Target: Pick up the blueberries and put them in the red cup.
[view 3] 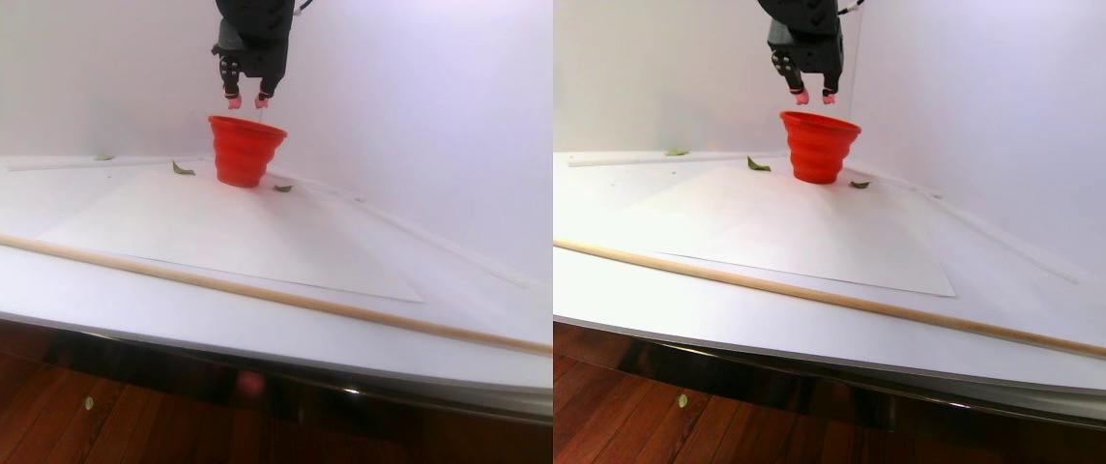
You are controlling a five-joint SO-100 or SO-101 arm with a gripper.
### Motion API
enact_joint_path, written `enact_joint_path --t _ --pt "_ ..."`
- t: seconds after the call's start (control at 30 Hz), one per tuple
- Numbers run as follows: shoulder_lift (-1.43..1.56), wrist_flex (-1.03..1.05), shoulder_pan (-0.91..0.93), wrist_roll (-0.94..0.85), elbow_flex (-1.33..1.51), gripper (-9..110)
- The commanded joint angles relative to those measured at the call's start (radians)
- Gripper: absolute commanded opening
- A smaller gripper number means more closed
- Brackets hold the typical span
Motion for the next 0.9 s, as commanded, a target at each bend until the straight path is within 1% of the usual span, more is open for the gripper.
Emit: enact_joint_path --t 0.0,0.87 --pt "0.152 -0.028 0.0 -0.006 -0.034 17" --pt "0.38 0.074 0.012 0.051 0.167 17"
